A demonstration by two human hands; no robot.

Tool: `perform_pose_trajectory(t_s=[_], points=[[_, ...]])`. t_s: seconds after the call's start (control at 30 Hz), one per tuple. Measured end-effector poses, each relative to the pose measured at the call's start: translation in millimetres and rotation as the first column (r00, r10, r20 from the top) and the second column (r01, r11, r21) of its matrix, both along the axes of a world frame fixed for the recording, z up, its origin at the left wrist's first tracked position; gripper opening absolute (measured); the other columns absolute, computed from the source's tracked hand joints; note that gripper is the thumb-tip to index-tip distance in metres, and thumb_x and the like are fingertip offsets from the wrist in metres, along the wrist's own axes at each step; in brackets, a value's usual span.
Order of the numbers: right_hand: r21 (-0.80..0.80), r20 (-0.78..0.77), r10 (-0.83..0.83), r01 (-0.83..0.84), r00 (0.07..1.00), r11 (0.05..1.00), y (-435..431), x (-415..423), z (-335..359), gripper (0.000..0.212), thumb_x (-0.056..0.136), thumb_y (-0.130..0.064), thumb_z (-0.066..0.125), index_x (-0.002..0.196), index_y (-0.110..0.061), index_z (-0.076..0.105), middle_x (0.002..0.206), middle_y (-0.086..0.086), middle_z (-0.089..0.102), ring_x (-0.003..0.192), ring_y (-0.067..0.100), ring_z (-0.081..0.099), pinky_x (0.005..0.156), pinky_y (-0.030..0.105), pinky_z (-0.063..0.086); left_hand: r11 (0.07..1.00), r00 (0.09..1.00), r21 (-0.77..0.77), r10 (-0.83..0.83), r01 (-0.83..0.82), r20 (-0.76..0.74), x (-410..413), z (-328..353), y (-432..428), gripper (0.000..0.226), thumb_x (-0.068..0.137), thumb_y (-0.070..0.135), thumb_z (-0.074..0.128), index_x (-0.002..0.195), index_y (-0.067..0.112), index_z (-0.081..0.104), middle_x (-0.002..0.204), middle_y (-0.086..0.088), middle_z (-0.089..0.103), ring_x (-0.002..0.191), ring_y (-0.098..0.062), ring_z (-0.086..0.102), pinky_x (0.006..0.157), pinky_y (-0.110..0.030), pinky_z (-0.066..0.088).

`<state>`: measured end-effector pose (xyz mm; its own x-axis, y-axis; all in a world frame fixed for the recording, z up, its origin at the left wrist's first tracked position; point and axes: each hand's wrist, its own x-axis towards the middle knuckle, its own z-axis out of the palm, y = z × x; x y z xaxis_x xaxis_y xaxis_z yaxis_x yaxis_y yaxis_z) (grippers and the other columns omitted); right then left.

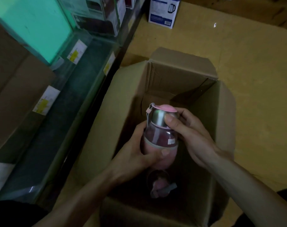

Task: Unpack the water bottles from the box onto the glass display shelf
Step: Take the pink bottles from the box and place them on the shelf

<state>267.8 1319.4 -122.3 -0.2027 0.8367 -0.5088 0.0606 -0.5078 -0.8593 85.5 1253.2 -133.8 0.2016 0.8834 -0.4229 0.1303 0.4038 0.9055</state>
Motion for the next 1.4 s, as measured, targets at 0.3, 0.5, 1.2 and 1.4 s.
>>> perform_pose_trajectory(t_s=[0.3,0.5,1.2,1.4], points=[[-0.119,0.033,0.057,-0.052,0.998,0.992,-8,-9,18,0.068,0.067,-0.052,0.079,0.129,-0.031,0.063,0.121,-0.007,0.073,0.113,0.011,0.070,0.102,0.042,0.056,0.976,0.972,-0.137,0.187,-0.167,0.143,3,10,-3,0.070,0.077,0.039,0.081,0.139,0.036,0.050,0.125,0.010,0.068,0.112,-0.011,0.069,0.084,-0.032,0.061],[-0.321,-0.084,0.098,-0.120,0.992,0.940,-21,-15,57,0.064,0.079,-0.047,0.077,0.139,-0.044,0.056,0.133,-0.008,0.068,0.122,0.017,0.066,0.103,0.050,0.055,0.940,0.955,-0.275,0.250,-0.201,0.157,7,55,-13,0.066,0.077,0.047,0.076,0.137,0.039,0.049,0.117,0.013,0.069,0.106,-0.013,0.072,0.082,-0.035,0.062],[-0.401,-0.078,0.235,-0.246,0.969,0.883,-76,-11,369,0.048,0.083,-0.055,0.072,0.129,-0.040,0.067,0.128,-0.002,0.073,0.118,0.022,0.070,0.099,0.054,0.057,0.891,0.950,-0.391,0.294,-0.231,0.108,-2,384,-71,0.060,0.082,0.047,0.076,0.134,0.040,0.047,0.119,0.006,0.069,0.104,-0.014,0.072,0.083,-0.036,0.062],[-0.322,-0.069,0.254,-0.262,0.965,0.910,-78,-10,508,0.044,0.088,-0.056,0.069,0.130,-0.043,0.065,0.130,-0.004,0.071,0.121,0.022,0.068,0.101,0.060,0.054,0.927,0.962,-0.303,0.258,-0.221,0.088,1,523,-70,0.067,0.082,0.049,0.077,0.139,0.036,0.043,0.123,0.000,0.067,0.104,-0.016,0.073,0.084,-0.040,0.063]])
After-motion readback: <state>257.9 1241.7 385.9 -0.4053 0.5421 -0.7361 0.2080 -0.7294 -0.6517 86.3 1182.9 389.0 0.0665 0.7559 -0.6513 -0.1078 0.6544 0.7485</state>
